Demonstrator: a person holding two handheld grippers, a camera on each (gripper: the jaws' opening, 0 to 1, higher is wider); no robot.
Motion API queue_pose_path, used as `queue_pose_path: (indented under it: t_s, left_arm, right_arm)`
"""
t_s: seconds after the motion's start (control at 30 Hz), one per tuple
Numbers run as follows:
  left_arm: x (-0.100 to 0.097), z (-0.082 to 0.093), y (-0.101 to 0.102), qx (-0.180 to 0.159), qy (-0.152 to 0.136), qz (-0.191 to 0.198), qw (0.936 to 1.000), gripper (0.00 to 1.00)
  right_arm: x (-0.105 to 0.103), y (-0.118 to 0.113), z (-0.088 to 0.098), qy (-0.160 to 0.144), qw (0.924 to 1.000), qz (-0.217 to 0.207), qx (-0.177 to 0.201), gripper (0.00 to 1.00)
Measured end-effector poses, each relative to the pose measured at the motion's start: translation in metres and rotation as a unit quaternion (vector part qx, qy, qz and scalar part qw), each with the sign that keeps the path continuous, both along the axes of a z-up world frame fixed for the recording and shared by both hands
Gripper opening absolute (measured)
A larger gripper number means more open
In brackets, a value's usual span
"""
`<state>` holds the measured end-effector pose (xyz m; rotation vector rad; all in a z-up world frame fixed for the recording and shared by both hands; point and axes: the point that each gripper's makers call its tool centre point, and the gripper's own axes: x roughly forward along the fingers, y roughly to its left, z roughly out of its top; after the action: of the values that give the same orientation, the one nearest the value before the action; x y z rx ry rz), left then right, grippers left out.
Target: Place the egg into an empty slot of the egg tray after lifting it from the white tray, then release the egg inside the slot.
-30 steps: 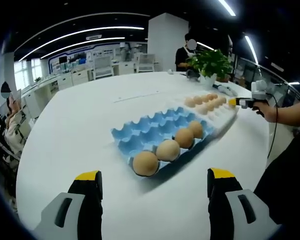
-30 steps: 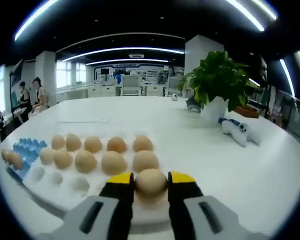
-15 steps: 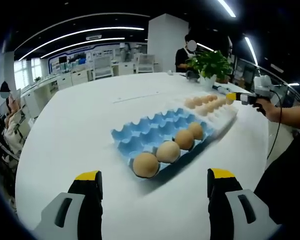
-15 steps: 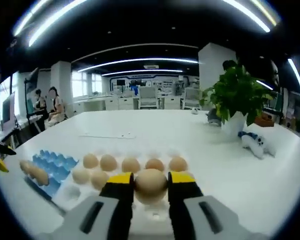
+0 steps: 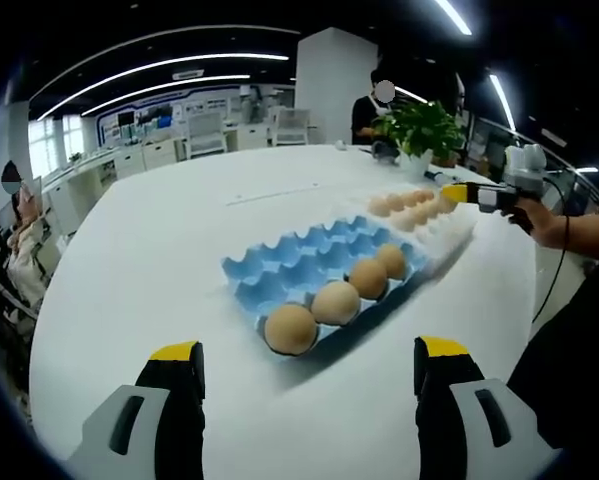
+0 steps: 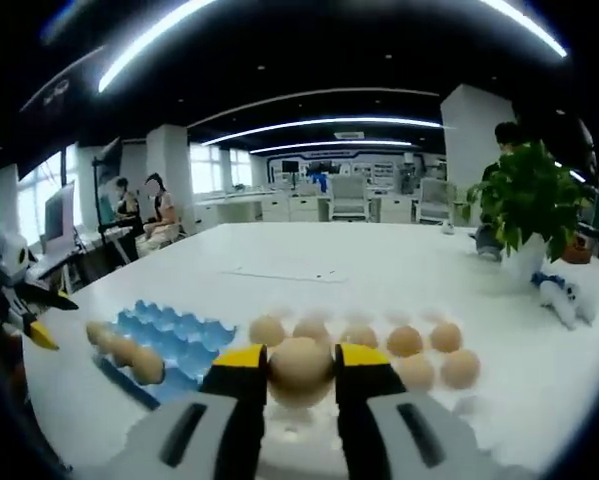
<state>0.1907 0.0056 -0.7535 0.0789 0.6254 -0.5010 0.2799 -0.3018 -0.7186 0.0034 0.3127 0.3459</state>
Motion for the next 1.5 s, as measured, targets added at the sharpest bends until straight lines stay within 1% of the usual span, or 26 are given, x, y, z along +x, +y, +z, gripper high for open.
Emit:
queue_pose_path:
  t_s: [0.07, 0.1, 0.23, 0.3, 0.33, 0.4, 0.53, 0.6, 0.7, 0.83, 0.87, 1.17, 1.5]
  left_arm:
    - [0.000, 0.000, -0.001, 0.001, 0.000, -0.003, 1.0000, 0.86]
    - [0.000, 0.001, -0.002, 0.001, 0.000, -0.004, 1.0000, 0.86]
    - [0.000, 0.001, -0.002, 0.000, 0.000, -0.003, 1.0000, 0.86]
    - [-0.001, 0.000, -0.002, 0.000, 0.001, -0.002, 1.0000, 0.86]
    - [-0.001, 0.000, -0.002, 0.000, 0.001, -0.001, 1.0000, 0.86]
    - [-0.002, 0.000, -0.002, 0.000, 0.002, -0.001, 1.0000, 0.86]
    - [-0.002, 0.001, -0.001, 0.001, 0.001, -0.002, 1.0000, 0.86]
    - [-0.002, 0.001, 0.000, 0.002, 0.000, -0.001, 1.0000, 0.86]
    - [-0.002, 0.002, 0.002, 0.002, 0.000, 0.003, 1.0000, 0.86]
    - [-0.002, 0.001, 0.003, 0.003, 0.001, 0.004, 1.0000, 0.86]
    - [-0.002, 0.001, 0.003, 0.003, 0.001, 0.004, 1.0000, 0.86]
    - [-0.002, 0.001, 0.002, 0.004, -0.001, 0.002, 1.0000, 0.86]
    - [-0.001, 0.001, 0.003, 0.005, 0.000, 0.003, 1.0000, 0.86]
  right_arm:
    - [-0.001, 0.014, -0.001, 0.000, 0.9999, 0.014, 0.002, 0.26]
    - [-0.003, 0.024, -0.001, 0.002, 0.9996, 0.025, 0.010, 0.26]
    - [-0.006, 0.045, -0.007, 0.009, 0.9982, 0.059, 0.010, 0.26]
    - [-0.008, 0.062, -0.009, 0.006, 0.9974, 0.071, 0.006, 0.26]
    - [-0.009, 0.071, -0.012, 0.012, 0.9965, 0.082, 0.012, 0.26]
    - [-0.009, 0.080, -0.016, 0.013, 0.9957, 0.091, 0.011, 0.26]
    - [-0.011, 0.098, -0.025, 0.019, 0.9929, 0.117, -0.002, 0.26]
    - [-0.011, 0.101, -0.027, 0.018, 0.9923, 0.122, -0.006, 0.26]
    - [-0.012, 0.105, -0.033, 0.026, 0.9911, 0.130, -0.007, 0.26]
    - [-0.014, 0.111, -0.040, 0.028, 0.9880, 0.150, -0.025, 0.26]
    - [-0.014, 0.112, -0.043, 0.032, 0.9873, 0.153, -0.029, 0.26]
    - [-0.017, 0.115, -0.052, 0.032, 0.9838, 0.170, -0.048, 0.26]
    - [-0.020, 0.117, -0.059, 0.038, 0.9817, 0.180, -0.050, 0.26]
